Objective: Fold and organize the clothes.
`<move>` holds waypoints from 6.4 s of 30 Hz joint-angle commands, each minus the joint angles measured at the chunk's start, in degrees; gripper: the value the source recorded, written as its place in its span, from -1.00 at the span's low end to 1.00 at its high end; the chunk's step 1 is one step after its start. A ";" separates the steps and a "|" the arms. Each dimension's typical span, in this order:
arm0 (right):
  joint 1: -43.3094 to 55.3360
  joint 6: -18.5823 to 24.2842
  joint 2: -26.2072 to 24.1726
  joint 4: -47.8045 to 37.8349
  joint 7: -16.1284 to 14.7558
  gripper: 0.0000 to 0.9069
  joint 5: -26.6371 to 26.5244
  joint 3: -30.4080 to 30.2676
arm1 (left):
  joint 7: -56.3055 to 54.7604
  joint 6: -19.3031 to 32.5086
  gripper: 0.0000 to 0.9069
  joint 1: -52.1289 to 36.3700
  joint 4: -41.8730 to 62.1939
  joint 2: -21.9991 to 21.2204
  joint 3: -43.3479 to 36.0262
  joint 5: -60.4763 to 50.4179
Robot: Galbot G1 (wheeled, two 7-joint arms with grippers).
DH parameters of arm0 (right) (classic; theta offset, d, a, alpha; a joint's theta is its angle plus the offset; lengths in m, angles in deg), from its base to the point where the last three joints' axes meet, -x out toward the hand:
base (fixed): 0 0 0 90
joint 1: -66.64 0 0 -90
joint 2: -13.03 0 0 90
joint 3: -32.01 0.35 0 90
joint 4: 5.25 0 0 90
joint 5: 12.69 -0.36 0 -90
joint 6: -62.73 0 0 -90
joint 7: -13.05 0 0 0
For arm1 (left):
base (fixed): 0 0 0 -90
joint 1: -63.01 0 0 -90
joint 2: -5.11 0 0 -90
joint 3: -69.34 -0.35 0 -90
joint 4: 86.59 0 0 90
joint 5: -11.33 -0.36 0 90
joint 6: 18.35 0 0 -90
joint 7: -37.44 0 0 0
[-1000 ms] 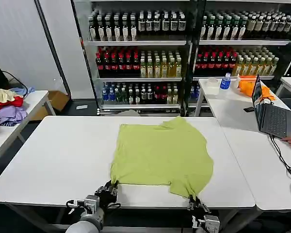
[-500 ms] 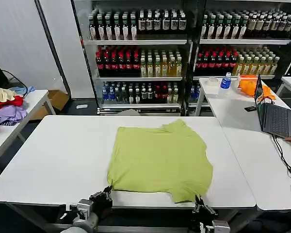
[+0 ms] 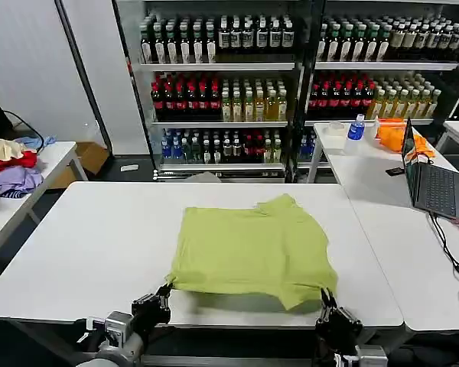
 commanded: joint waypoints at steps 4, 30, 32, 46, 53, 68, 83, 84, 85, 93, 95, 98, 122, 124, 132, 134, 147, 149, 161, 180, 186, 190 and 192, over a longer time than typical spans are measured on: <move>13.49 1.49 -5.17 -10.59 -0.70 -1.00 0.53 -1.07 | 2.16 1.28 -0.96 -11.63 8.89 1.62 -5.94 0.31; 25.63 5.28 -4.90 -27.45 -1.14 -1.00 7.10 -5.86 | 2.08 2.59 -0.91 -20.85 20.41 -3.29 -11.62 -3.17; 25.72 5.32 -4.45 -27.94 -1.11 -1.00 7.49 -6.16 | 1.96 2.69 -0.87 -20.95 20.55 -3.57 -11.58 -3.31; 27.06 5.66 -3.54 -30.88 -1.13 -1.00 9.06 -7.32 | 0.58 4.67 -0.84 -22.70 21.85 -5.11 -11.62 -4.03; 28.12 5.83 -2.59 -32.48 -0.92 -1.00 9.72 -8.01 | -0.01 5.87 -0.84 -23.97 23.40 -6.00 -11.63 -4.19; 26.60 3.92 -1.76 -29.46 -0.82 1.00 6.81 -7.13 | -0.30 5.62 1.00 -23.08 23.43 -6.48 -11.53 -5.14; 15.16 1.33 -2.05 -19.80 0.43 1.00 -2.31 1.57 | -0.24 3.66 1.00 -17.72 21.97 -4.13 -8.34 -3.64; 14.95 1.04 -2.12 -19.72 0.55 1.00 -3.47 2.01 | -0.27 3.53 1.00 -17.82 22.02 -4.15 -8.30 -3.45; 14.56 0.19 -2.23 -19.64 0.84 1.00 -4.87 2.48 | -0.30 3.24 1.00 -18.03 22.22 -4.22 -8.29 -2.76; 14.38 -2.47 -2.12 -21.47 1.30 1.00 -7.96 3.06 | -0.24 3.28 0.64 -19.42 25.25 -4.89 -8.87 -2.35; 14.46 -2.70 -1.87 -22.06 1.40 1.00 -8.05 2.90 | -0.27 3.29 -0.56 -19.59 25.71 -5.13 -8.96 -2.38; 14.87 -3.21 -1.41 -22.71 1.52 0.69 -8.42 2.25 | -0.32 3.46 -0.96 -19.56 26.08 -5.13 -9.16 -2.44; 16.13 -3.40 -0.63 -23.46 2.03 -1.00 -6.87 0.23 | 1.15 3.89 -0.96 -17.07 21.98 -3.20 -8.93 -2.17; 14.85 -3.44 -0.85 -21.76 1.94 -1.00 -6.60 0.57 | 1.14 3.76 -0.96 -15.90 20.09 -2.83 -8.71 -2.27; 6.34 -3.80 -2.44 -13.20 1.56 -1.00 -5.44 2.46 | 0.86 3.45 -0.96 -8.17 12.03 -0.99 -6.65 -3.48; 4.20 -3.95 -2.51 -11.19 1.48 -1.00 -5.10 2.64 | 0.73 3.34 -0.96 -5.45 9.97 -0.58 -5.78 -3.64; -3.64 -4.27 -1.66 -4.67 1.66 1.00 -0.37 2.13 | 0.17 3.48 1.00 8.32 -0.48 -0.36 -0.21 -6.67; -3.41 -4.30 -1.47 -4.73 1.70 1.00 0.47 1.97 | 0.06 3.46 1.00 8.05 -0.88 -0.45 -0.05 -6.88; 5.87 -1.00 -2.89 -6.40 5.21 1.00 -1.75 5.04 | -0.04 3.72 1.00 0.82 2.44 2.74 2.96 -3.50; 53.16 -7.66 -5.83 -45.16 9.48 1.00 -21.53 -12.50 | -2.39 -0.74 1.00 -39.76 33.11 -0.84 -15.36 11.04; 60.14 -7.74 -3.69 -54.01 8.08 1.00 -21.55 -14.35 | -2.33 -0.83 1.00 -44.16 40.19 -2.71 -17.99 11.44; 63.44 -7.70 -1.71 -59.49 7.32 1.00 -22.18 -15.96 | -2.71 -0.84 1.00 -46.55 44.82 -4.36 -19.38 10.87; 64.10 -7.69 -1.01 -61.47 7.20 1.00 -22.21 -16.18 | -2.83 -0.83 1.00 -47.19 46.27 -4.77 -19.70 10.50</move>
